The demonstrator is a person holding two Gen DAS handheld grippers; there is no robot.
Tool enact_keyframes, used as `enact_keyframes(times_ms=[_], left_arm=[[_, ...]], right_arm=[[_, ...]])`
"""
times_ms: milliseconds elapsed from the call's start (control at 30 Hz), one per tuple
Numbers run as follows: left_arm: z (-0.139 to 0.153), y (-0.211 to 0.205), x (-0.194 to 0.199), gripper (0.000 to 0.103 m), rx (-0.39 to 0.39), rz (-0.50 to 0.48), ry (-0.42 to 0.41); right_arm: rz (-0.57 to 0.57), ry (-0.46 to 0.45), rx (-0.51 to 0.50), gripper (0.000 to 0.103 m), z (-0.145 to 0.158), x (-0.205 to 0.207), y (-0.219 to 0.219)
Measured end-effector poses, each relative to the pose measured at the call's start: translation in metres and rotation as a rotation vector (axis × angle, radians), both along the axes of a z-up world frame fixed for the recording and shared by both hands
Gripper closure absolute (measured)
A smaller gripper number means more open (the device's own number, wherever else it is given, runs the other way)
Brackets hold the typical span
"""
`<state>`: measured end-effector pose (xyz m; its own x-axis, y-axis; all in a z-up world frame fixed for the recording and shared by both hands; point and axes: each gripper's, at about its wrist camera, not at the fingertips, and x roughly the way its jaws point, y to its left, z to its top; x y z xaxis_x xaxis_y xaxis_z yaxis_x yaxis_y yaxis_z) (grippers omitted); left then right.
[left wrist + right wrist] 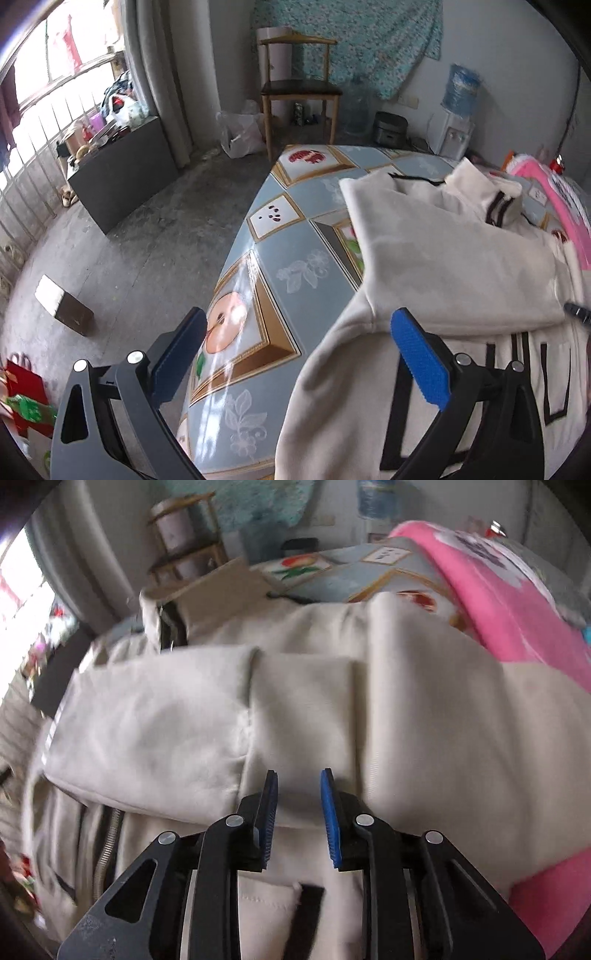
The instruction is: Fold large clothes
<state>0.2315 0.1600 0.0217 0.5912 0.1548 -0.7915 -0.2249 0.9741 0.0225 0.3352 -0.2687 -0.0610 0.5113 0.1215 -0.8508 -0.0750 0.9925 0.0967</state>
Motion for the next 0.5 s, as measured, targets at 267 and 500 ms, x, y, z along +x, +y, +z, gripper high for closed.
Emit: enact_keyframes(times_ms=[267, 500], left_arm=[[0.063, -0.024, 0.021, 0.004, 0.027, -0.125, -0.052], [0.007, -0.106, 0.073, 0.004, 0.004, -0.261, 0.041]], right_arm=[[-0.017, -0.053, 0.11, 0.052, 0.052, -0.042, -0.014], [0.067, -0.013, 0.037, 0.049, 0.023, -0.04, 0.046]])
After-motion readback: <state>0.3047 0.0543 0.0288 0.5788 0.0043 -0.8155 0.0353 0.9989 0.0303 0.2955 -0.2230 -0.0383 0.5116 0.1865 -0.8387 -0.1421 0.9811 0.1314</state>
